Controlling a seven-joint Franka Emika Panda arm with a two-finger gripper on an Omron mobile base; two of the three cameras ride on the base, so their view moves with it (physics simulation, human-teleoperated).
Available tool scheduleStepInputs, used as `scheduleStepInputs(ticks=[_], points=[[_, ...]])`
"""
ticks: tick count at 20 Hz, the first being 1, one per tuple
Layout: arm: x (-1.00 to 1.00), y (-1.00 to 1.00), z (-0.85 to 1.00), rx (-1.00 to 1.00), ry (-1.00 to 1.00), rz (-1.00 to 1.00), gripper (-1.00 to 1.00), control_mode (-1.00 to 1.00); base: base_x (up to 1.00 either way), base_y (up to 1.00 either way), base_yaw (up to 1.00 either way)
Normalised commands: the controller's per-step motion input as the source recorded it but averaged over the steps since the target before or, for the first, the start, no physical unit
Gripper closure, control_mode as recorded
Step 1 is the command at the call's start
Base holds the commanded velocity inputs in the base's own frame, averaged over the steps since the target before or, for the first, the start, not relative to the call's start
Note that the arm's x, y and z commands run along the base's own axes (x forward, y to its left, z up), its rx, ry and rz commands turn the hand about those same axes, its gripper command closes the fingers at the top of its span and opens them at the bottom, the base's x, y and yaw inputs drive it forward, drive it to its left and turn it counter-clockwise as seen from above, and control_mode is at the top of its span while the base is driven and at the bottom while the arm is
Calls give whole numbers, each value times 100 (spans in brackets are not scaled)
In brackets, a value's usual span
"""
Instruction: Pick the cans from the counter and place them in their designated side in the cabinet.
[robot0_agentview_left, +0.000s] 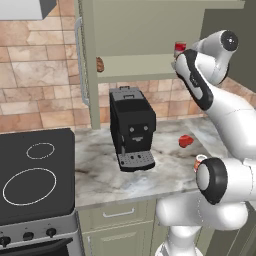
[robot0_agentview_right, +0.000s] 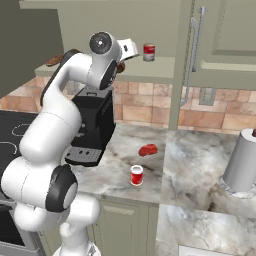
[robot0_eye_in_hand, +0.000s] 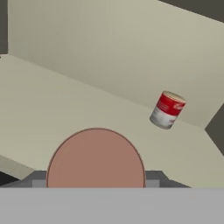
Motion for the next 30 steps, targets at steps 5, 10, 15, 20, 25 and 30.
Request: scheduleStepInputs(ticks=[5,10,15,20,25,30], points=[[31,-5,-2,0,3,0,100,-100,0,0,0],[32,-3,-4,0,1,0,100,-100,0,0,0],[32,-6,-2,0,2,0,100,-100,0,0,0],[28,-12,-1,0,1,0,100,-100,0,0,0],[25,-10,-3,0,1,0,100,-100,0,0,0],[27,-5,-8,0,2,0,100,-100,0,0,0]])
